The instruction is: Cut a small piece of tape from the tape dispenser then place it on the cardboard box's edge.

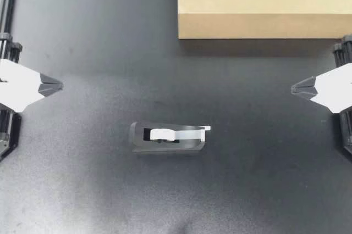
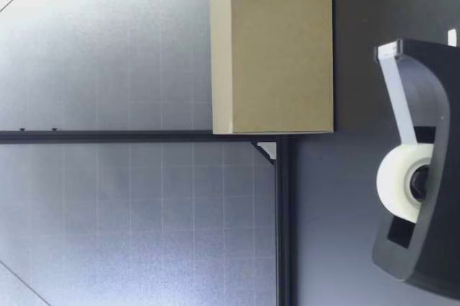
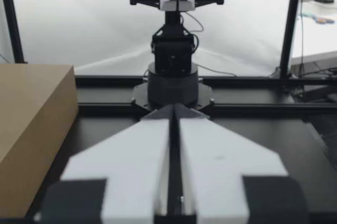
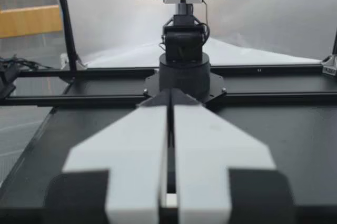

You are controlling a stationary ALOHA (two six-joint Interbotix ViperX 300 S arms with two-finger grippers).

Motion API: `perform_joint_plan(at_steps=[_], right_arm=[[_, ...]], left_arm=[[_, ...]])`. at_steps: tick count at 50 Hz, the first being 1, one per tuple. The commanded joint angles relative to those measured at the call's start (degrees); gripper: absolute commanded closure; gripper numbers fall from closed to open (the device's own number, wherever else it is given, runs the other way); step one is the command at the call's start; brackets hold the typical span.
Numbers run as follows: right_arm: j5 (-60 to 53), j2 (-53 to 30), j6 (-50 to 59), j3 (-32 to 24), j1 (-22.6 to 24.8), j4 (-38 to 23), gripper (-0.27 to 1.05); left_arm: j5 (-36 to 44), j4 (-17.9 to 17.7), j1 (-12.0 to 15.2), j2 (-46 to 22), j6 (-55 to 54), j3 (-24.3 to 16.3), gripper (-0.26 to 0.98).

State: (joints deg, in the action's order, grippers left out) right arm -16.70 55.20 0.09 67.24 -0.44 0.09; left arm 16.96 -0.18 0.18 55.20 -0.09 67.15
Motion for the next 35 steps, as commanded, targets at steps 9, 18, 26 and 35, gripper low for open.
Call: perform_joint_plan(at_steps=[9, 18, 26, 35], right_arm=[[-3.52, -1.49, 0.97, -0.97, -0.09, 0.88, 0.91], [-3.6, -7.21, 2.02, -4.75, -1.23, 2.72, 0.91], [3.87, -17.58, 2.37, -11.69, -2.55, 3.34, 0.91], [13.45, -30.41, 5.1, -20.92, -2.81, 3.43, 0.91]], left_arm=[[3.78, 0.0, 1.14, -0.26, 0.53, -0.18, 0.84], [4.66, 0.0, 1.14, -0.7, 0.44, 0.97, 0.84], [5.89, 0.0, 1.14, -1.23, 0.62, 1.58, 0.84], [6.15, 0.0, 1.14, -1.93, 0.62, 1.93, 0.84]])
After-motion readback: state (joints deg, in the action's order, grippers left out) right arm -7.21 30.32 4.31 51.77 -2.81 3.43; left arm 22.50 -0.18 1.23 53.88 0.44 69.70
